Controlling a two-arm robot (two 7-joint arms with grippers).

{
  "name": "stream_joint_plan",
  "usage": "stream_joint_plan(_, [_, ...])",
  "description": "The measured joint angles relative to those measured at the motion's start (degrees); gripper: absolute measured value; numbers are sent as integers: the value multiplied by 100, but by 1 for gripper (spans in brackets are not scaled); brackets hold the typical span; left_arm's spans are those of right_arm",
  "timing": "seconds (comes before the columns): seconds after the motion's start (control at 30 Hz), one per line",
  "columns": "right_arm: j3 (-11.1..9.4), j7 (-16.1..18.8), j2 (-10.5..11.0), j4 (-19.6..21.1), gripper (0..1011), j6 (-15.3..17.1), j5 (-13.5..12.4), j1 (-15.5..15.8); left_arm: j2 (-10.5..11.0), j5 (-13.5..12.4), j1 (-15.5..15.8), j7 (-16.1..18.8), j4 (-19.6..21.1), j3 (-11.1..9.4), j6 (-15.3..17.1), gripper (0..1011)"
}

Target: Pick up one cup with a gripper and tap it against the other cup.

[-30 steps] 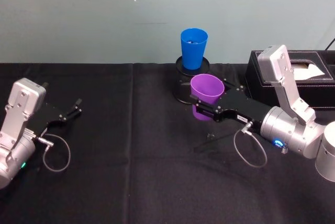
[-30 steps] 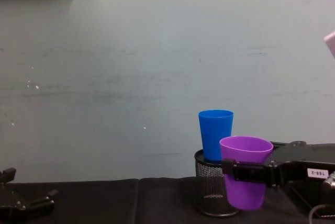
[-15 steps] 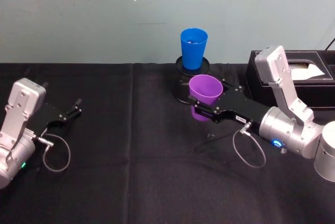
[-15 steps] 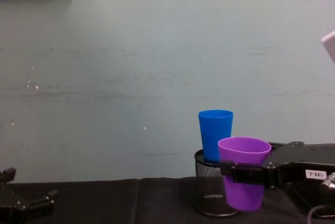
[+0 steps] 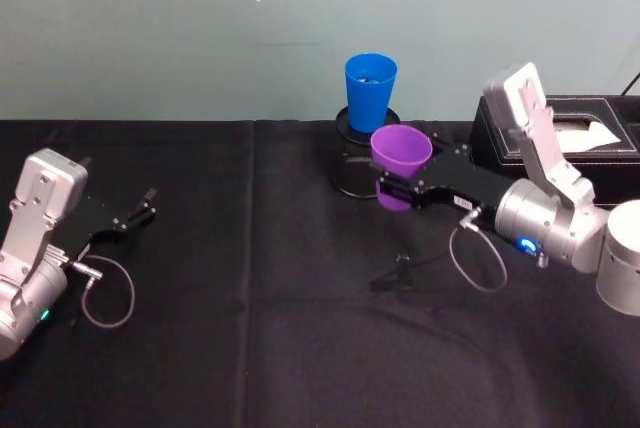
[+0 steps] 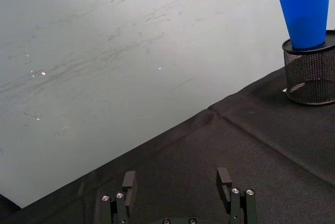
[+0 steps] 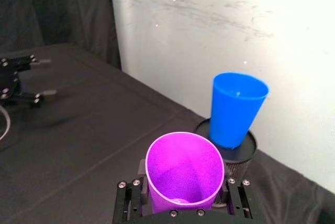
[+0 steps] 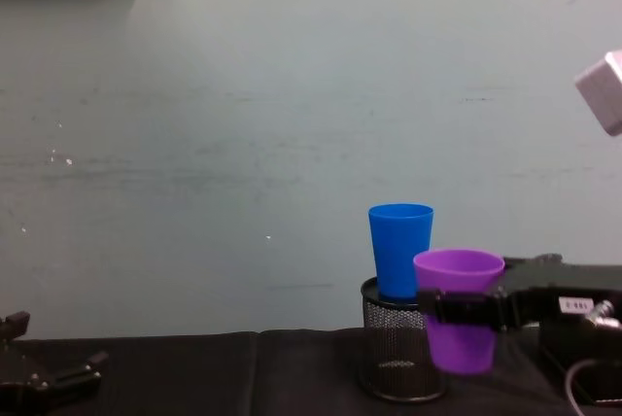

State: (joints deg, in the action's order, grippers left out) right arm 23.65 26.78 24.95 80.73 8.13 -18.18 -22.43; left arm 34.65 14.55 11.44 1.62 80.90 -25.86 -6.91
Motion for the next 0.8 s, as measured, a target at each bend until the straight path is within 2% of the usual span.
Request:
stream_joint_plan(0.2, [2, 13, -160, -327, 741, -3, -25, -298, 0, 0, 0, 0, 0, 0, 0, 1000])
stream_joint_plan(0.57, [14, 26, -421, -875, 741, -17, -160, -616, 0, 0, 0, 0, 0, 0, 0, 1000])
stream_joint_plan(0.8, [40, 23, -527, -1081, 741, -18, -183, -794, 0, 0, 0, 0, 0, 0, 0, 1000])
